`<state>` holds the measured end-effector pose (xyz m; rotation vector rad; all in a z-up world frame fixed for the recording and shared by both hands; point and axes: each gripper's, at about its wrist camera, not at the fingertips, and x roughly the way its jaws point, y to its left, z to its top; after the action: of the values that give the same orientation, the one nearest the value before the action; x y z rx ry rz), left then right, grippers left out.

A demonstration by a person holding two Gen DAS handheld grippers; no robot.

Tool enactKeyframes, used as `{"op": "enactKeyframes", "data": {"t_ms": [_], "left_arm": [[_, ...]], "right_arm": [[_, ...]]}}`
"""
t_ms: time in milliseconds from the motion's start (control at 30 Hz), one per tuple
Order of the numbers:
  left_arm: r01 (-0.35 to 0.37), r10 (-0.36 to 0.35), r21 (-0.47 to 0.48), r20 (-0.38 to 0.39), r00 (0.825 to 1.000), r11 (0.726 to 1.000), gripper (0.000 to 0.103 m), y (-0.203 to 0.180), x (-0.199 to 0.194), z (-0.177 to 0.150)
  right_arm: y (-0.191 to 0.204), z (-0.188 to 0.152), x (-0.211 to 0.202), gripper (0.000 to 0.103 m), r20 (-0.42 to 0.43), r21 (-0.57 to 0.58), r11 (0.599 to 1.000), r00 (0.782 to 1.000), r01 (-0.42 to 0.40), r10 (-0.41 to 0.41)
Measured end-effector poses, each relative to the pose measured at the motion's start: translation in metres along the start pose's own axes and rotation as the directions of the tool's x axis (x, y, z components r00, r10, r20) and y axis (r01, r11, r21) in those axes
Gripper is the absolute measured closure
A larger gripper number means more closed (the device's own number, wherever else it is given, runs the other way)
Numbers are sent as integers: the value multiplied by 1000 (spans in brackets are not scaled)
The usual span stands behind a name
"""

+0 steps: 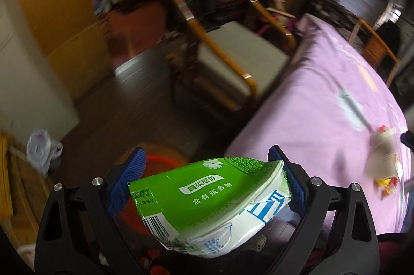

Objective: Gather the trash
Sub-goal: 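Carry carton and cup to the basket while left tool releases the carton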

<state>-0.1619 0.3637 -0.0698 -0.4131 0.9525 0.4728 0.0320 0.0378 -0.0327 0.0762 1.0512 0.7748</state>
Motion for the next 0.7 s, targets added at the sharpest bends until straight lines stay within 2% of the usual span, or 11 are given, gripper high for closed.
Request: {"op": "enactKeyframes", "data": {"t_ms": [67, 100, 133, 233, 300, 333, 367, 433, 500, 633, 700], "left_arm": [[-13, 13, -35, -15, 1000, 999, 11, 20, 4, -5], [-18, 16, -51, -27, 999, 999, 11, 30, 8, -8], [-21, 18, -62, -40, 999, 998, 11, 38, 13, -11], [-28, 21, -79, -82, 996, 996, 11, 54, 30, -17], [-22, 15, -77, -96, 995, 997, 11, 55, 36, -18], [-18, 10, -76, -98, 995, 997, 11, 55, 37, -17], [-12, 5, -76, -98, 995, 997, 11, 56, 38, -17], [-7, -1, -79, -101, 995, 997, 11, 51, 38, -16], [-8, -1, -87, -104, 995, 996, 11, 50, 40, -15], [-10, -1, -107, -108, 994, 994, 11, 53, 38, -14], [-21, 9, -110, -114, 993, 994, 11, 55, 38, -15]], "right_arm": [[13, 3, 10, 77, -22, -18, 1000, 1000, -19, 19], [17, 3, 16, 92, -35, -22, 999, 999, -26, 25], [19, 3, 23, 102, -53, -21, 999, 998, -27, 25], [15, 0, 48, 102, -124, 2, 999, 991, 49, -48], [13, -2, 57, 97, -158, 50, 999, 987, 18, -10], [14, -4, 59, 85, -168, 57, 998, 986, 10, -1], [17, -5, 61, 53, -175, 58, 998, 985, 6, 4], [32, -8, 68, 28, -183, 17, 1000, 983, -4, 7], [45, -11, 79, 28, -218, -32, 999, 976, -38, 30], [89, -23, 127, 25, -341, -127, 983, 937, -131, 81], [108, -29, 152, 31, -381, -176, 977, 923, -116, 41]]}}
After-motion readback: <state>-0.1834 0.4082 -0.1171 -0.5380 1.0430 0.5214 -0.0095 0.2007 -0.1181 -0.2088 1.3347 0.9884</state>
